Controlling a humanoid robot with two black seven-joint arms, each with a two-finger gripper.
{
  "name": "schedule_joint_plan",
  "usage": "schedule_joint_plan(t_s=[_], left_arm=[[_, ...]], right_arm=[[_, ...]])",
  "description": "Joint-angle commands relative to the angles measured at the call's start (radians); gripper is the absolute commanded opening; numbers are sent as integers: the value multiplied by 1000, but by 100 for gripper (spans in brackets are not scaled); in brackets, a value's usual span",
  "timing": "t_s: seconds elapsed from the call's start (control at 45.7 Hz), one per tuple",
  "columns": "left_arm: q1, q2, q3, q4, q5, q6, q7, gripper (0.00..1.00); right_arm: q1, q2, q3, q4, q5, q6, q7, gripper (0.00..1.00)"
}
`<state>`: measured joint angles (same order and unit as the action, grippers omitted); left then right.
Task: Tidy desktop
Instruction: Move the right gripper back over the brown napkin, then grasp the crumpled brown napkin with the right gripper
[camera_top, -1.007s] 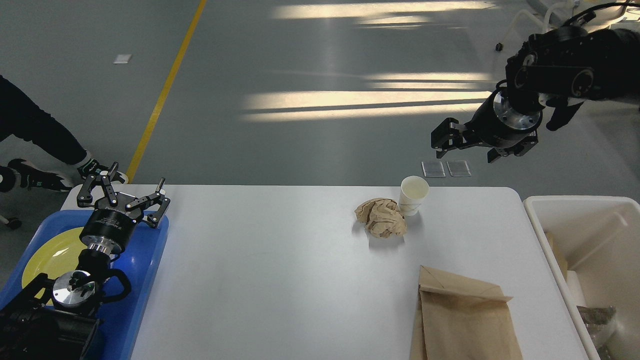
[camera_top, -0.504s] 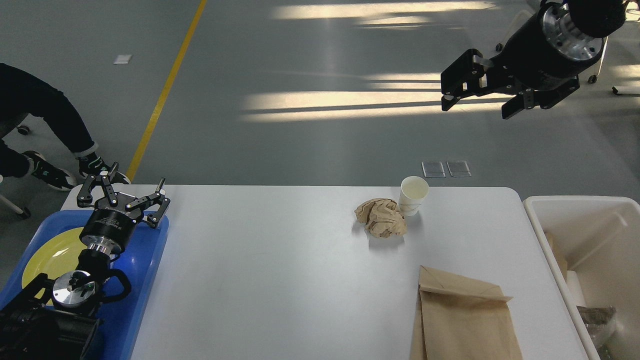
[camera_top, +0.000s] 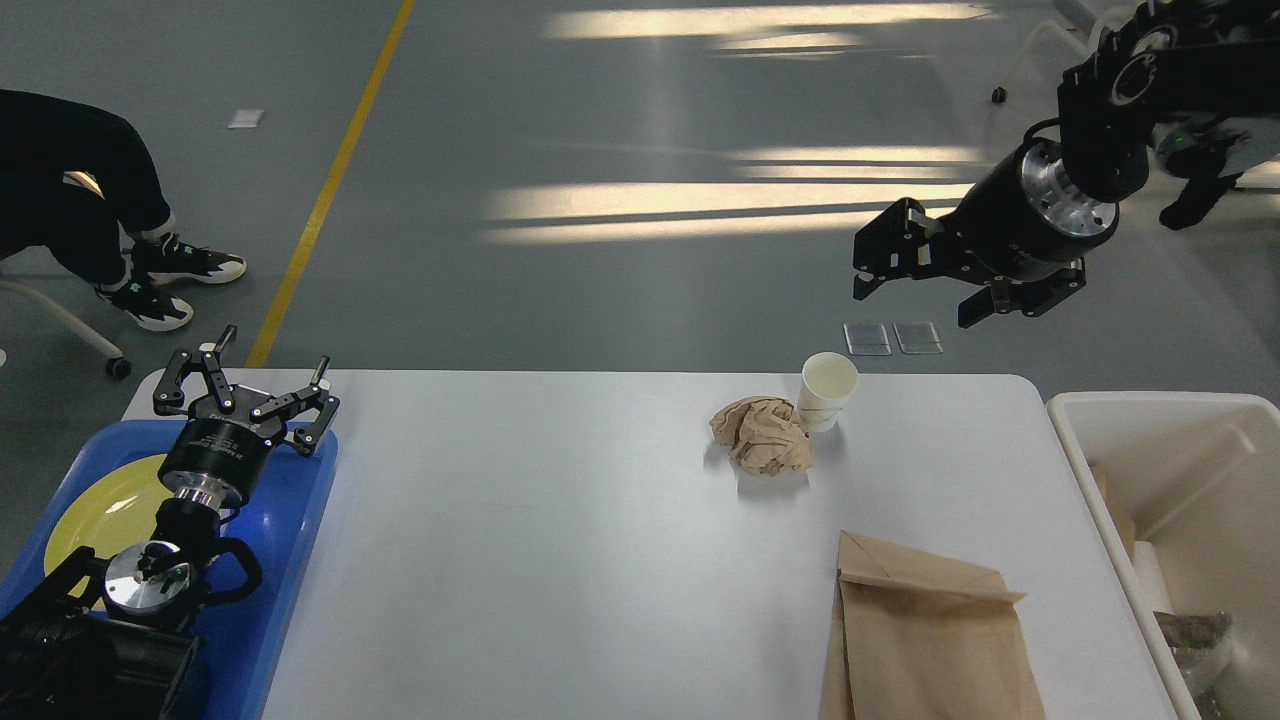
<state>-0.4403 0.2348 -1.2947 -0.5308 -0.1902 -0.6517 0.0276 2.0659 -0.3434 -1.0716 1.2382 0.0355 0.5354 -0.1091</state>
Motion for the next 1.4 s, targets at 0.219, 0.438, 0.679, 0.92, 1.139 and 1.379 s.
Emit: schedule_joint_plan(t_s=[0.219, 0.438, 0.679, 0.92, 1.139, 1.379], left_arm=[[0, 0, 0, 0, 0, 0, 0, 96], [0, 0, 0, 0, 0, 0, 0, 96], [0, 0, 0, 0, 0, 0, 0, 96], [0, 0, 0, 0, 0, 0, 0, 96], [0, 0, 0, 0, 0, 0, 0, 96], [0, 0, 0, 0, 0, 1, 0, 96]], right_arm=[[-302, 165, 2, -190, -3, -219, -3, 100], [-450, 222, 73, -325, -2, -224, -3, 100], [-613, 313, 144, -508, -5, -252, -4, 100], [-757, 406, 134, -602, -12, -399, -4, 100], [-831, 460, 114, -724, -22, -436, -4, 100], [-886, 472, 93, -770, -25, -437, -4, 100]])
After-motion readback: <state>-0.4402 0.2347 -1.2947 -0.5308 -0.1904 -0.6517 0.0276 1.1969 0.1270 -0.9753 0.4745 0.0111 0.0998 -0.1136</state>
